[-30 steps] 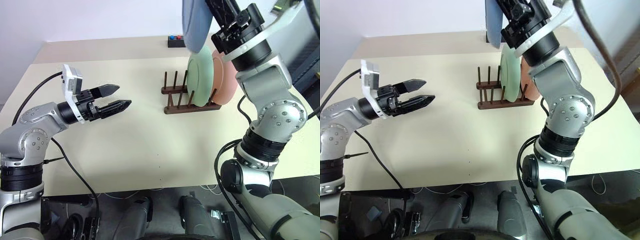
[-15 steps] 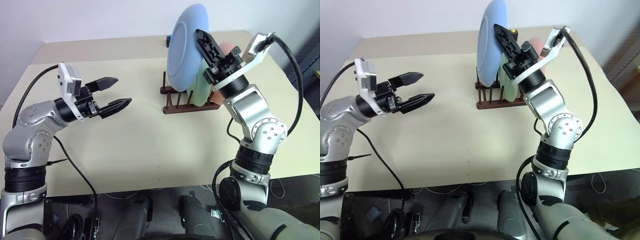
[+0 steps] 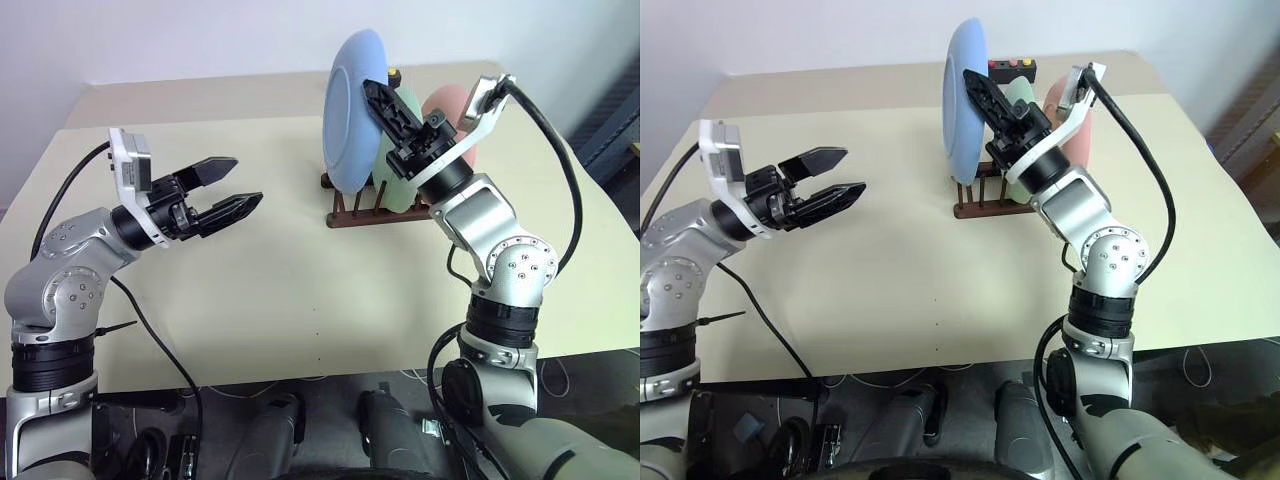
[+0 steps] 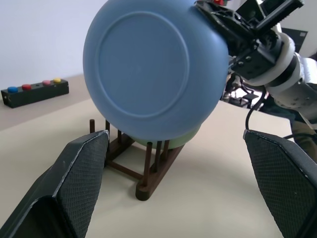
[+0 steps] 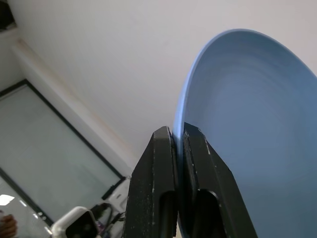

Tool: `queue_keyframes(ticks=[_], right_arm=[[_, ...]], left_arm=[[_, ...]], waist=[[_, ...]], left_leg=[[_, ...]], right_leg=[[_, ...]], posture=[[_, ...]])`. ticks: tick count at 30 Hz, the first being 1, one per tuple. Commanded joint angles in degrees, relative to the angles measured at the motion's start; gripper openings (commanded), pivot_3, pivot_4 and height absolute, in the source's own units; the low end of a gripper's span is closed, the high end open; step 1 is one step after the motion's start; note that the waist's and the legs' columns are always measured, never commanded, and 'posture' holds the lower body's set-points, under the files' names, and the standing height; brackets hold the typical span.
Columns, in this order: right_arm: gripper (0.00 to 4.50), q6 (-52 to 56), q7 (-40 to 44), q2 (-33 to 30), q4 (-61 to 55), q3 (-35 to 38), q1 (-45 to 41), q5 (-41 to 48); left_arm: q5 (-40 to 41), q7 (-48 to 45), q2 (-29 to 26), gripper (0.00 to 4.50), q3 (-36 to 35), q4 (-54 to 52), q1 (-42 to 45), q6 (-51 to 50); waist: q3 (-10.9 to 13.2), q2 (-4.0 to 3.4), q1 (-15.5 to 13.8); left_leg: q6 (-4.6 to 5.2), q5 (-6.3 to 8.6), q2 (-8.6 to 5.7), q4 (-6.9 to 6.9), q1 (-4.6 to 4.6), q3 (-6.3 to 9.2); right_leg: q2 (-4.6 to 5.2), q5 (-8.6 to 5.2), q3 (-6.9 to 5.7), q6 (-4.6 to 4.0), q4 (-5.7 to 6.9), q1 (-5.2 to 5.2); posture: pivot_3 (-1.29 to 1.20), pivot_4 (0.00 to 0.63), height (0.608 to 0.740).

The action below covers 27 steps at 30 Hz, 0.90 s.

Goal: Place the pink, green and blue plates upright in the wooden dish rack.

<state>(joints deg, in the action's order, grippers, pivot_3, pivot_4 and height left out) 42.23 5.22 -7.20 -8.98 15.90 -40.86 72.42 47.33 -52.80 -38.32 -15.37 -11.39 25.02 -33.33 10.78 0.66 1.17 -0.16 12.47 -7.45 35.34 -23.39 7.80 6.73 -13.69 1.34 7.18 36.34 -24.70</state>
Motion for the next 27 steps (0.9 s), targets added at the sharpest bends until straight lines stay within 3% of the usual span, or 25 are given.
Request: queue_keyframes(ticks=[1, 23, 27], right_arm=[[0.0, -1.4, 2.2, -0.5, 0.0, -0.3, -0.3, -1.3], [0.0, -1.7, 5.4, 0.6, 3.7, -3.1, 1.2, -9.7], [1.44, -1.8, 5.3, 0.9, 4.3, -3.1, 1.3, -10.7]], left_arm=[[1.4, 0.1, -0.3, 4.47, -1.6, -1.9, 0.0, 0.2], [0.8, -0.2, -1.0, 4.47, -1.1, -2.9, -1.0, 0.5], [0.9, -0.2, -0.9, 4.5, -0.9, -2.9, -1.0, 0.4]], waist=[[0.0, 0.0, 0.0], [0.0, 0.0, 0.0], [0.0, 0.0, 0.0]], left_leg=[[0.0, 0.0, 0.0, 0.0, 0.0, 0.0], [-0.01, -0.01, 0.01, 0.0, 0.0, 0.0], [-0.01, -0.01, 0.01, 0.0, 0.0, 0.0]], right_leg=[[0.0, 0.0, 0.0, 0.0, 0.0, 0.0], [-0.02, 0.0, 0.0, -0.01, 0.0, 0.0], [-0.02, 0.0, 0.0, -0.01, 0.0, 0.0]], posture=[[0.0, 0.15, 0.74], [0.0, 0.15, 0.74], [0.0, 0.15, 0.74]])
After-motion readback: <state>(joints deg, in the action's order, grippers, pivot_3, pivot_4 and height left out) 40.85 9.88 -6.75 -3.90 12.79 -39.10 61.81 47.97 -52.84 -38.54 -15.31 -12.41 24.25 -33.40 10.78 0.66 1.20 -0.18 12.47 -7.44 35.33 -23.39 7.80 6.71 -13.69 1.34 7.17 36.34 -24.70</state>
